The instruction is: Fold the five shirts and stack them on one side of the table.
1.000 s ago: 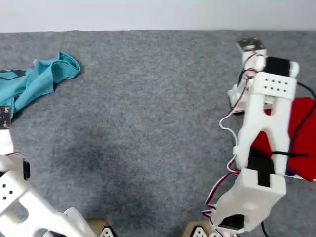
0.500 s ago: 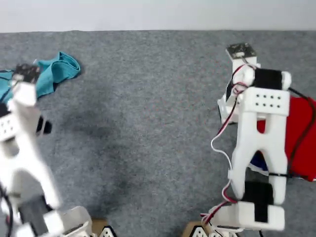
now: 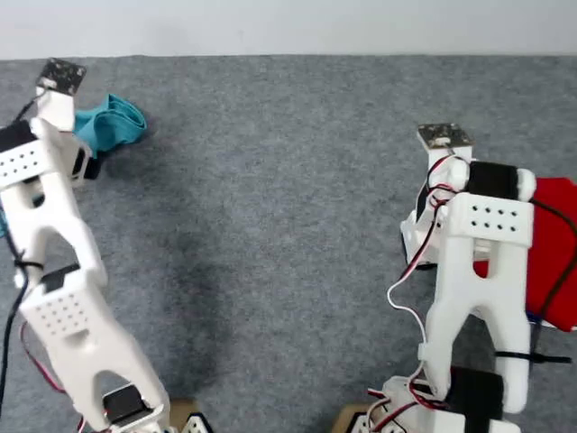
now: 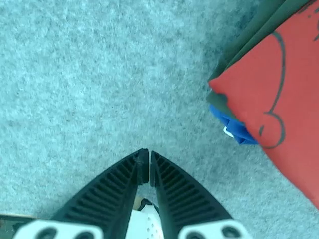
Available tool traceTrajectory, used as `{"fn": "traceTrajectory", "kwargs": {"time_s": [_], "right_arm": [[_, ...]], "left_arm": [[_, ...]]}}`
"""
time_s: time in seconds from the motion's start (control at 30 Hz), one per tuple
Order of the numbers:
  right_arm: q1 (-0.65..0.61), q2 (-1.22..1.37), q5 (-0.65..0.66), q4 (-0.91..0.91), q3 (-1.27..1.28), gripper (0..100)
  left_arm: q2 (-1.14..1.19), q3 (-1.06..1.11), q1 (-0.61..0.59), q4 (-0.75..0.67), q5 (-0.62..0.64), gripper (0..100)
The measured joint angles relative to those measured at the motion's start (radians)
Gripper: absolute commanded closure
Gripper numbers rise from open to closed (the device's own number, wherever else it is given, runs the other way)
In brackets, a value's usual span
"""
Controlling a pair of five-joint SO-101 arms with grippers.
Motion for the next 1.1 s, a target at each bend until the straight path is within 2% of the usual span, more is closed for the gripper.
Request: {"fn": "traceTrajectory", "kwargs": {"time_s": [0.47,0.6,0.73,0.87,1.1], "right_arm": [[-0.002,0.0,0.0,0.0,0.038,98.9],[0.0,0.0,0.0,0.0,0.038,98.9],[-0.002,0.0,0.0,0.0,0.038,98.9],[0.0,0.0,0.0,0.0,0.038,98.9],[0.0,0.0,0.0,0.0,0.038,98.9]], "left_arm": [[0.502,-0.614,0.017,-0.017,-0.052,77],[0.577,-0.672,0.017,-0.06,-0.055,85],[0.606,-0.687,0.017,-0.083,-0.083,100],[0.608,-0.752,0.017,-0.081,-0.086,100],[0.569,-0.867,0.038,0.141,-0.086,100]]}}
